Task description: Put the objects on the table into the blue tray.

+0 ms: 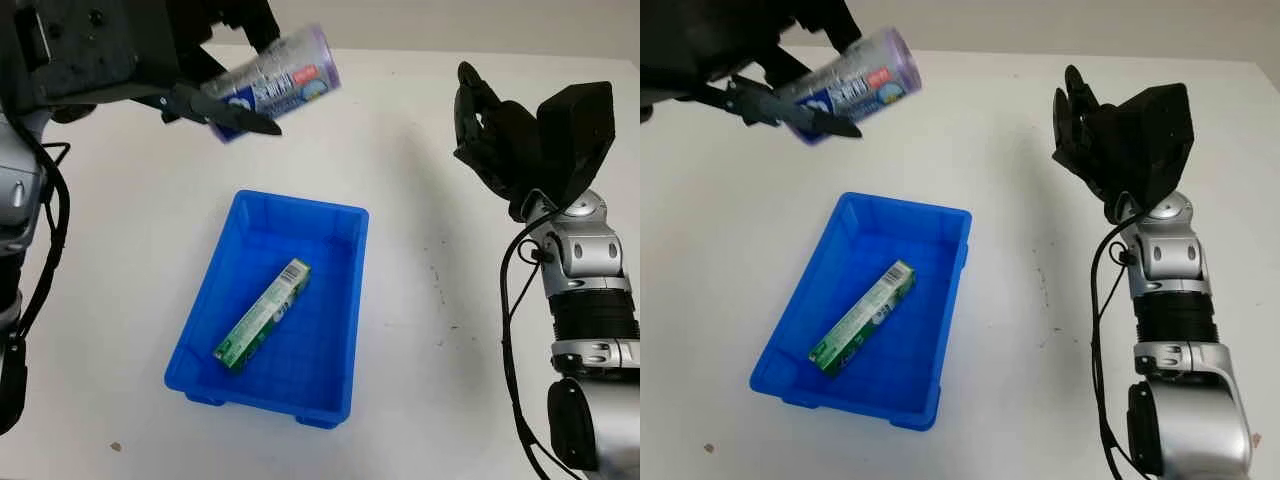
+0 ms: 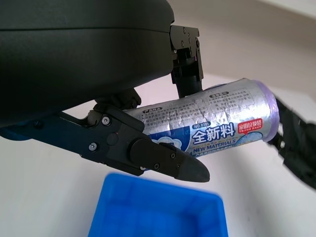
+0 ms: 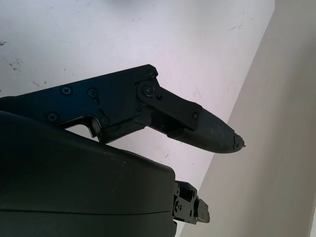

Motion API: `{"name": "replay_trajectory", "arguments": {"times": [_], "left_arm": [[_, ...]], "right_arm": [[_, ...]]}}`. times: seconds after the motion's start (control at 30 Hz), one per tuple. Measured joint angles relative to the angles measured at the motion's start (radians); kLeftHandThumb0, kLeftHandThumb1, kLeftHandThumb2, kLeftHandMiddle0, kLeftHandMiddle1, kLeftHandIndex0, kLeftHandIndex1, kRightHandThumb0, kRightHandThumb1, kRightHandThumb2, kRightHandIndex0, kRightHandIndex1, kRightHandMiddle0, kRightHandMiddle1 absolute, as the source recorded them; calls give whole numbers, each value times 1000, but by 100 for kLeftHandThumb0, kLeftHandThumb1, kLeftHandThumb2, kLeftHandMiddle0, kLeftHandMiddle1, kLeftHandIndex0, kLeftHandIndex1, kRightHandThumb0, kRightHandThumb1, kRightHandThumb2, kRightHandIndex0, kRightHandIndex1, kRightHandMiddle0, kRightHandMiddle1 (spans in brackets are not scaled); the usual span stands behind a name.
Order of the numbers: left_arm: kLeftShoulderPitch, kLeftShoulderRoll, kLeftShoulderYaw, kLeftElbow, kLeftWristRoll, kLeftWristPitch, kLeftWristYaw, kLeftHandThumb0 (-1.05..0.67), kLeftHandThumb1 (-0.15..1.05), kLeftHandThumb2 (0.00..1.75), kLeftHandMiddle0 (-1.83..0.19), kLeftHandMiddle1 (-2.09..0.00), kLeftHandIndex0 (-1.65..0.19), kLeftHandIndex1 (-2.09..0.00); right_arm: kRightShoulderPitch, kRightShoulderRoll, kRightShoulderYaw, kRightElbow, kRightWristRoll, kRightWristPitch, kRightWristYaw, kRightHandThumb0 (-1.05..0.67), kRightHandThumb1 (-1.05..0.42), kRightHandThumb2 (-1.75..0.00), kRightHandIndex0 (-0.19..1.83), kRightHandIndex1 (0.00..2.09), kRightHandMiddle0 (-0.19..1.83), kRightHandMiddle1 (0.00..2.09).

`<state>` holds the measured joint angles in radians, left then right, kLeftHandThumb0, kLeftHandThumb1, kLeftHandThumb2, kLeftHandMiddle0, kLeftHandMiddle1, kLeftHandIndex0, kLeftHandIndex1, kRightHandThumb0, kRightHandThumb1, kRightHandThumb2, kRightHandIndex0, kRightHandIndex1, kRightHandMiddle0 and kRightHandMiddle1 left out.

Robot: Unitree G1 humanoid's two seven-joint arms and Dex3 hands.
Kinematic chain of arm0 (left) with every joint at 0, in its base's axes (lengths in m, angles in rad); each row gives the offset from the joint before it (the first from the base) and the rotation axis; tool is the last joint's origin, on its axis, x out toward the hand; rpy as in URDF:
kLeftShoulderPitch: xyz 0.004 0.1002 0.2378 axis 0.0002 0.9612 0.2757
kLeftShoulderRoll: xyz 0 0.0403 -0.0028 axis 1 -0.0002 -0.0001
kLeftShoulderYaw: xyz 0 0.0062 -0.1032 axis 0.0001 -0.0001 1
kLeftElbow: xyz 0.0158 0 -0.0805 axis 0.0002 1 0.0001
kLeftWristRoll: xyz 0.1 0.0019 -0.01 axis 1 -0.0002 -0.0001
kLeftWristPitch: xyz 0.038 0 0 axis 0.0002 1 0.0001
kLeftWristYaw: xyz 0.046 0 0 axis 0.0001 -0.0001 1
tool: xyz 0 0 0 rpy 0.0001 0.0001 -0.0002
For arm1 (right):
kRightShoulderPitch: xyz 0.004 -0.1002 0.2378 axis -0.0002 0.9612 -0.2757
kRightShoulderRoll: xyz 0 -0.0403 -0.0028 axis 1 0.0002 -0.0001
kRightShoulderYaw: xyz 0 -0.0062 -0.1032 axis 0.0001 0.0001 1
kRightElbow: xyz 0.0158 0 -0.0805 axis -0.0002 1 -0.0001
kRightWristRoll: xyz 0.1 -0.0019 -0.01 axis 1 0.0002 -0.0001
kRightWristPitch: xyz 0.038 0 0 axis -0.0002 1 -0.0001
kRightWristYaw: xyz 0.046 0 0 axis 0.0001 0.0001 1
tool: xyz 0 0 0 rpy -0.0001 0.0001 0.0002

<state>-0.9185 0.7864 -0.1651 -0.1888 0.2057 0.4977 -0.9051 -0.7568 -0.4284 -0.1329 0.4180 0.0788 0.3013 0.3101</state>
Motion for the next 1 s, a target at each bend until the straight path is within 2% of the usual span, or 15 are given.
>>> {"name": "replay_trajectory", "arguments": {"times": [0.1, 0.2, 0.27, 0.4, 0.47, 0.53, 0.57, 0.6, 0.63, 0.67, 0.7, 0.8, 0.9, 1.0], "left_arm": [[41, 4, -62, -19, 10, 67, -47, -15, 105, 24, -122, -209, -105, -209], [70, 13, -89, -26, 25, 77, -67, -16, 104, 28, -135, -209, -118, -209], [79, 23, -103, -30, 27, 104, -89, -17, 99, 37, -144, -209, -130, -209], [95, 31, -118, -45, 13, 162, -125, -18, 96, 40, -147, -209, -134, -209], [104, 31, -120, -59, 3, 190, -126, -26, 102, 24, -138, -209, -124, -209], [105, 33, -129, -74, 7, 226, -128, -49, 104, 12, -67, -209, -57, -209], [100, 41, -140, -81, 8, 246, -140, -61, 104, 12, -26, -198, -20, -199], [88, 52, -152, -83, 6, 254, -165, -74, 105, 17, -6, -135, 3, -141], [72, 67, -163, -83, -3, 256, -199, -78, 105, 20, -7, -84, 6, -98], [57, 80, -169, -83, -19, 260, -231, -82, 105, 21, -3, -48, 7, -64], [48, 87, -170, -83, -36, 268, -253, -83, 105, 23, 6, -21, 10, -33], [31, 85, -169, -83, -87, 306, -272, -80, 105, 23, 17, -4, 17, -9], [16, 69, -168, -82, -136, 351, -273, -79, 105, 19, 18, -2, 17, -7], [-1, 59, -163, -74, -184, 383, -271, -69, 103, 10, 17, -5, 13, -7]], "right_arm": [[1, 0, 0, -2, 0, 0, 0, -68, -105, -86, -19, 0, -19, 0], [2, 0, 0, -6, 0, 0, 0, -68, -105, -86, -19, 0, -19, 0], [3, 0, 1, -7, -1, 0, 2, -68, -105, -87, -19, 0, -19, 0], [3, 0, 1, -7, -4, 2, 3, -67, -105, -88, -19, 0, -19, 0], [3, 0, 1, -7, -4, 2, 4, -67, -105, -88, -19, 0, -19, 0], [3, 0, 2, -6, -4, 2, 6, -68, -105, -88, -19, 0, -19, 0], [3, 0, 2, -6, -4, 2, 6, -68, -105, -87, -19, 0, -19, 0], [3, 0, 2, -5, -4, 1, 6, -68, -105, -87, -19, 0, -19, 0], [3, 0, 2, -3, -5, 1, 8, -68, -105, -87, -19, 0, -19, 0], [3, 0, 2, 0, -5, 1, 8, -68, -105, -87, -19, 0, -19, 0], [3, 0, 2, 1, -6, 1, 8, -68, -105, -86, -19, 0, -19, 0], [3, 0, 2, 4, -6, 1, 6, -68, -105, -85, -19, 0, -19, 0], [3, 0, 2, 4, -6, 1, 4, -68, -105, -85, -19, 0, -19, 0], [3, 0, 2, 4, -5, 1, 5, -68, -105, -86, -19, 0, -19, 0]]}}
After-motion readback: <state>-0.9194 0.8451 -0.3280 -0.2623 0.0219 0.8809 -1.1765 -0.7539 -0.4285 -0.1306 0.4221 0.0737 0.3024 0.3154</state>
